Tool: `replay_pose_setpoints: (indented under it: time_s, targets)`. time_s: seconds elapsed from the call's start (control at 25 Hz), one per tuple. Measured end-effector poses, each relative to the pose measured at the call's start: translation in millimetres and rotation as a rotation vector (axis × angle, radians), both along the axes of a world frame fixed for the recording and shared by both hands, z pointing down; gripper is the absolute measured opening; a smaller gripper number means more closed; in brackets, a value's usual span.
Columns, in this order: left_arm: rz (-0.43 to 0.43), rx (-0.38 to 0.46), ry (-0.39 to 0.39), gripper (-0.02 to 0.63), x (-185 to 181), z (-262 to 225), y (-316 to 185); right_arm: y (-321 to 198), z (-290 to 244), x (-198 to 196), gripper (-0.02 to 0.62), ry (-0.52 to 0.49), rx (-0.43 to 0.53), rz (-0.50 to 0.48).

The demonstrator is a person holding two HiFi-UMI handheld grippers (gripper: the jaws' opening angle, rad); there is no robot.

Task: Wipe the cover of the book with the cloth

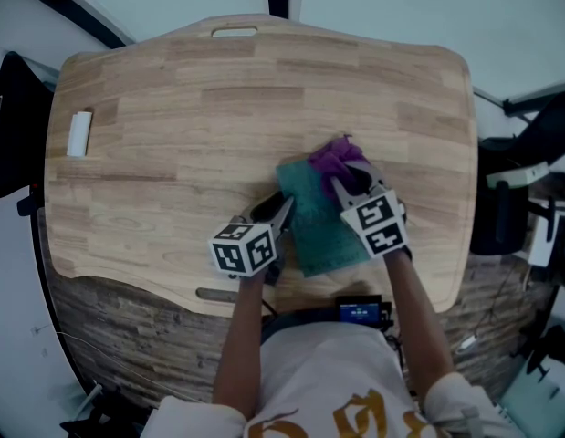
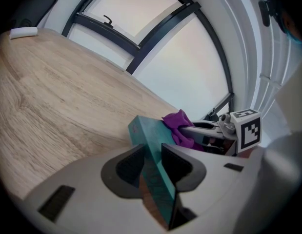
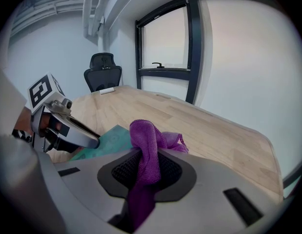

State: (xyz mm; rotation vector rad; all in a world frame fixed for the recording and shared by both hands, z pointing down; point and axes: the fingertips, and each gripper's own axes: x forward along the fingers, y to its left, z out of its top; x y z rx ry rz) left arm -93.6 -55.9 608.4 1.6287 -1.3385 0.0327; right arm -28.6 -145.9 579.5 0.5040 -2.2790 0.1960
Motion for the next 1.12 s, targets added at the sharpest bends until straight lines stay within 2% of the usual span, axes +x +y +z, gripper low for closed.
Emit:
replay_pose_setpoints:
  time_s: [0.64,1.12]
  targets:
    - [0.01,-0.009,0.031,0.112,0.9,0.0,-0.7,17.5,0.2,-35.8,0.06,0.0,-0.005,-0.074]
    - [0.006,-0.01,0.024,0.111,-0.4,1.3,-0.6,25.0,1.4,-42.9,0.06,-0.011,0.002,-0.089]
